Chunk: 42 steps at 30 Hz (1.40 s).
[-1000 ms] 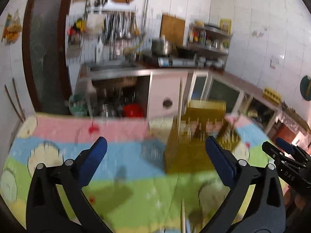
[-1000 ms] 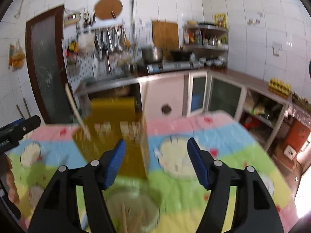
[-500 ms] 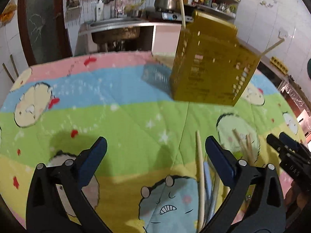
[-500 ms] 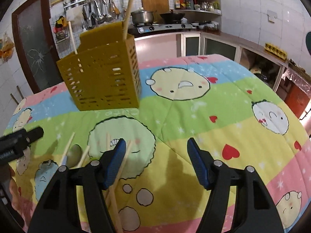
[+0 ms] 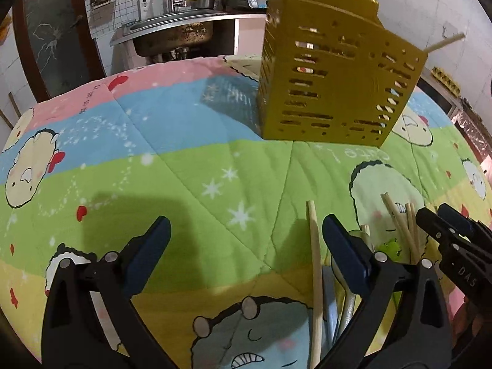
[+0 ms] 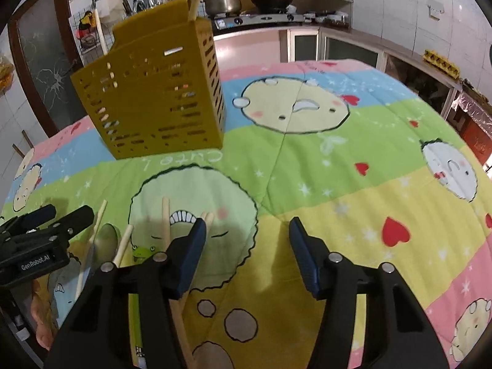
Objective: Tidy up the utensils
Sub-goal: 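Close the left tool on another chopstick while the right tool grasps one too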
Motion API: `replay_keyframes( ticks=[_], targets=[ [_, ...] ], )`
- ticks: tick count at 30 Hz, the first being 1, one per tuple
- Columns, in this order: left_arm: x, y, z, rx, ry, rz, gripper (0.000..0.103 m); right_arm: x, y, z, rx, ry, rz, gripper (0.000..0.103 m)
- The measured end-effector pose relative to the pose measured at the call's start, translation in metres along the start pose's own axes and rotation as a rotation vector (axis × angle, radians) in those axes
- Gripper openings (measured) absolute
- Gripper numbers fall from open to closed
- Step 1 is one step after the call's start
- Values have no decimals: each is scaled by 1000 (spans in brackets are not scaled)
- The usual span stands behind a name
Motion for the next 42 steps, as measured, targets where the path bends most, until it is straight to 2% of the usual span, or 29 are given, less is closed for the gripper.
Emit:
replay_keyframes(
  ticks=[3,17,22,25,29,31,32,34,39,42],
  targets=[
    [-1,-2,6,5,16,9,93,1,0,1,5,2,10,55],
    [4,-8,5,-8,3,0,91,13,-22,-3,48,-2,27,53],
    [2,-9,3,-9,0,5,87,17,-22,3,57,-53,12,50],
    [0,-10,3,-3,-10,13,83,19,-17,6,58,-82,6,42],
    [-8,-13,-1,8,-31,29,65,21,-12,8,64,-90,4,30],
    [-13,-14,-1,25,-44,32,57,23,-9,9,68,-75,1,18],
    [-17,-15,0,39,-54,34,53,23,-9,10,69,-73,5,18],
    [-20,-14,1,47,-39,35,50,24,-7,10,69,-72,6,14],
    [-26,-13,3,59,-37,40,37,24,-5,13,69,-59,17,13],
    [-29,-7,9,76,-32,38,36,24,-1,16,70,-53,21,12]
  ],
)
Point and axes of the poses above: each gripper's, at about its wrist camera, not at the fingertips, and z roughly the way its jaws point, x to its left, y to its top, the point moved 10 cm from there along z, roughly the way its jaws point, and after that the axes turned 14 degrees about x, right-handed, at the moved point
